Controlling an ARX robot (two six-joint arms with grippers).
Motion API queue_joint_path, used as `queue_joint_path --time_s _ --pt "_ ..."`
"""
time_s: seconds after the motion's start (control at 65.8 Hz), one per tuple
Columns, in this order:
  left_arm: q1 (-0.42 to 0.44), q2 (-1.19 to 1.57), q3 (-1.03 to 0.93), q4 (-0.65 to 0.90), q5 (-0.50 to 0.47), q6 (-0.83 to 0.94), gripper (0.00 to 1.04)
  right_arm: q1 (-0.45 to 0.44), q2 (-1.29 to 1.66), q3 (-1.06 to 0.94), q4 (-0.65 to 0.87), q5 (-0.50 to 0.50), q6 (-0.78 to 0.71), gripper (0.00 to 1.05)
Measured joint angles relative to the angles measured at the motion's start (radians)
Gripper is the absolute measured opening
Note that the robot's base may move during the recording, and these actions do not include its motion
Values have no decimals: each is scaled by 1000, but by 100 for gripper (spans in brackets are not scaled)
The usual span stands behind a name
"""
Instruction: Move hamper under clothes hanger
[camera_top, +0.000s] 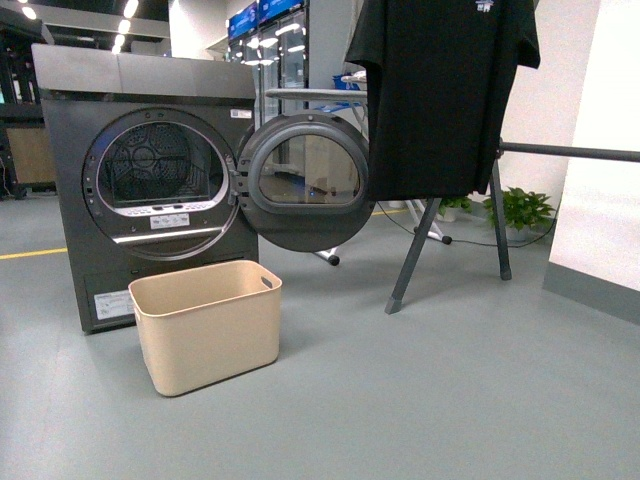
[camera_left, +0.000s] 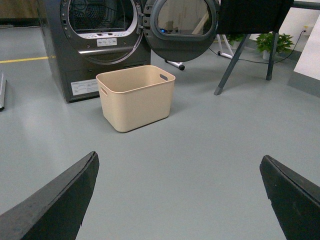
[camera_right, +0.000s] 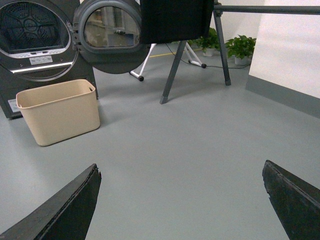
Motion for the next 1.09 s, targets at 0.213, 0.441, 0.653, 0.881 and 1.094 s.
queue_joint_path --time_s 0.213,0.441,0.653,0.881,1.094 --pt "0 0 0 0 0 0 98 0 0 0 0 0 0 97" --pt "0 0 0 0 0 0 98 0 0 0 0 0 0 97" --pt "0 1 0 0 0 0 98 0 0 0 0 2 0 97" --pt "0 1 0 0 0 0 98 0 0 0 0 0 0 97" --pt "0 1 0 0 0 0 98 0 0 0 0 0 0 97"
